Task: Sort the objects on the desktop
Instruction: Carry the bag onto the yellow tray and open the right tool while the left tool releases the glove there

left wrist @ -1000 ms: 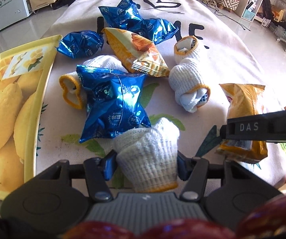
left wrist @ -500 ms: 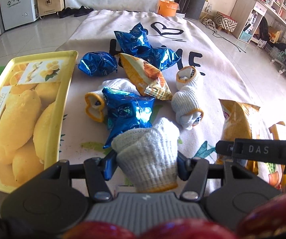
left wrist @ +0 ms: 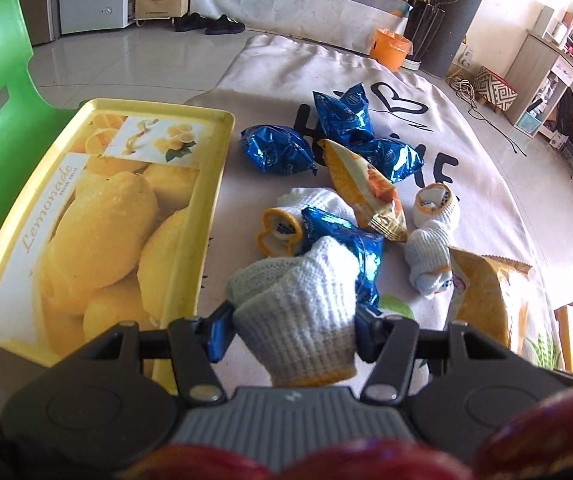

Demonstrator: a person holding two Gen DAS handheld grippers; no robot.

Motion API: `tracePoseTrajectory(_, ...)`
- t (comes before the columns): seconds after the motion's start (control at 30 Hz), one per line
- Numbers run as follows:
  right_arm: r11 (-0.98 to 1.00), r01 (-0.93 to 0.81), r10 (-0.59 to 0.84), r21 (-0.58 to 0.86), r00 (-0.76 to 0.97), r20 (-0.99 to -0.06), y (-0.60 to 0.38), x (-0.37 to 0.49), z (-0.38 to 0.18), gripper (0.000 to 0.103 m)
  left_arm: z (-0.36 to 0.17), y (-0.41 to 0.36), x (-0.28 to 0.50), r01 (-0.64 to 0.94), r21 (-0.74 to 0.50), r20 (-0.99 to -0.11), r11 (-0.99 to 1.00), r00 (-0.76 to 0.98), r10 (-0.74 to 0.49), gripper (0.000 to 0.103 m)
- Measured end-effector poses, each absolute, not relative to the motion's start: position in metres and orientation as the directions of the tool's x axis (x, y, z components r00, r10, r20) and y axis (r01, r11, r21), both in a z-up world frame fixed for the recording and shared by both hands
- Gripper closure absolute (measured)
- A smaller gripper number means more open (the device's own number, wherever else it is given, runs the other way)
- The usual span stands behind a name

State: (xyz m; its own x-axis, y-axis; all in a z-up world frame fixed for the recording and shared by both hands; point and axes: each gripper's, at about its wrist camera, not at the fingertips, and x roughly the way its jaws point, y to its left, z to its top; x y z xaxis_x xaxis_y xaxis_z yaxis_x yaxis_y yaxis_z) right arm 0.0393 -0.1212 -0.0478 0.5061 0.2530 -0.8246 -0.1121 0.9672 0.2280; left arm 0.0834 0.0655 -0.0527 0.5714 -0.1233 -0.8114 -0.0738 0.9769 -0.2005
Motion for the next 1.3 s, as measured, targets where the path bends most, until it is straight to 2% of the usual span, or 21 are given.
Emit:
tracePoseTrajectory(0.43,0.913,-0.267,0.403,0.308,0.47,-0.786,-0.065,0.038,-0.04,0.049,-0.034,0.135,0.113,-0.281,-0.229,-0.824,0.932,0.566,-0.031,0.048)
tracePoseTrajectory(0.93,0.814,-0.466,0.532,0.346,0.361,-0.766,0.002,0.054,-0.047,0.049,-0.011,0.189,0.169,-0.333,-0.207,-0.829,0.92,0.559,0.016,0.048)
tracePoseTrajectory(1.3,0.782,-0.518,0.543,0.345,0.296,-0.786,0.048,0.067,-0.067,0.049,-0.024,0.231,0.214,-0.388,-0.177,-0.864,0.905,0.502,0.046,0.048)
